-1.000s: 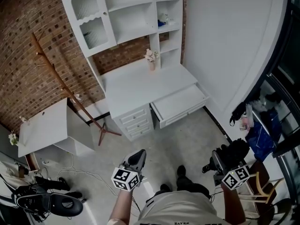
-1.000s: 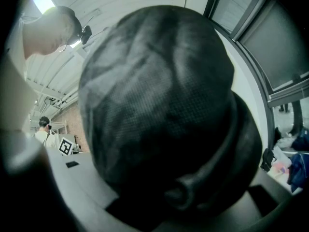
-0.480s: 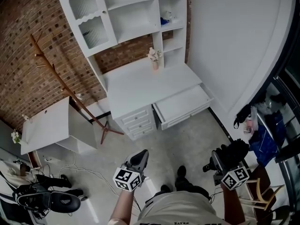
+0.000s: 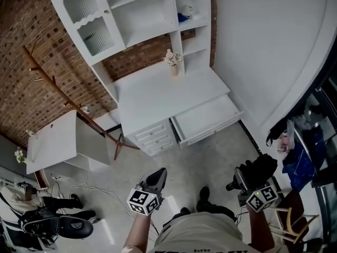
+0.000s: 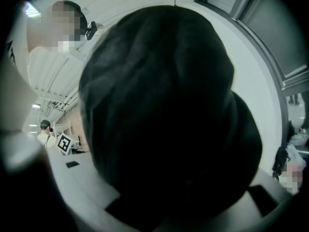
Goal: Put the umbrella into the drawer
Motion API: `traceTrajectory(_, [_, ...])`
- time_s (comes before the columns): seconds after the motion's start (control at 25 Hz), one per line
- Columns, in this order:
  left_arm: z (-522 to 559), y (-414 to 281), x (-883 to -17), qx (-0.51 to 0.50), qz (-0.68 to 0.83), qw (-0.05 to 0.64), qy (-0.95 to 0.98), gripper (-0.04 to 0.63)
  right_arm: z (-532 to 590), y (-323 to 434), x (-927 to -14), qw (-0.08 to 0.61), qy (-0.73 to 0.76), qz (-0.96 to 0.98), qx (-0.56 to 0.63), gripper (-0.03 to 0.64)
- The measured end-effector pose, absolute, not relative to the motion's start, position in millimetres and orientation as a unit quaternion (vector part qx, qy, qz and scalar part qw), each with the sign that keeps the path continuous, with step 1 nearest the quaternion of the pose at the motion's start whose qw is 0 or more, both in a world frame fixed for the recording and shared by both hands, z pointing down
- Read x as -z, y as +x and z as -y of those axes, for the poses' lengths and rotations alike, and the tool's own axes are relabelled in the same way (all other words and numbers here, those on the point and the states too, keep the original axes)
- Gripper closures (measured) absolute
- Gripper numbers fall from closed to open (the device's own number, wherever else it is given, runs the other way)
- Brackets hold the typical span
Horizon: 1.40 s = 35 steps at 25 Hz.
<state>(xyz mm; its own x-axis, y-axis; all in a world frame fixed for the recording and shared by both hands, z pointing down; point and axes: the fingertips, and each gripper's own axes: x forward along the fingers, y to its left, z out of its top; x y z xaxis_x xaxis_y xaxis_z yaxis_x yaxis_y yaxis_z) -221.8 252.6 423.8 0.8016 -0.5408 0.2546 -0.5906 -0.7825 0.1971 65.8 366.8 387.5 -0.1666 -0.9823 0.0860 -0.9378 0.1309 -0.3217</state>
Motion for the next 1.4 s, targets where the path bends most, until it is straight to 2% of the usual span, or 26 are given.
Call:
traceTrajectory(0.88, [-188.9,-122.2,-422.7,-0.09,0.339,0.116,0.929,0.569,-272.4,152.8,-399.8,0.065,-0.598,-0.785,0.148,0.359])
traceTrajectory(1.4, [-166.6,-123.6,-423.2,-0.093,0.356,0.122,0.922,0.569,-243.5,156.9,-406.0,0.065,-0.593,-0.786,0.163,0.359])
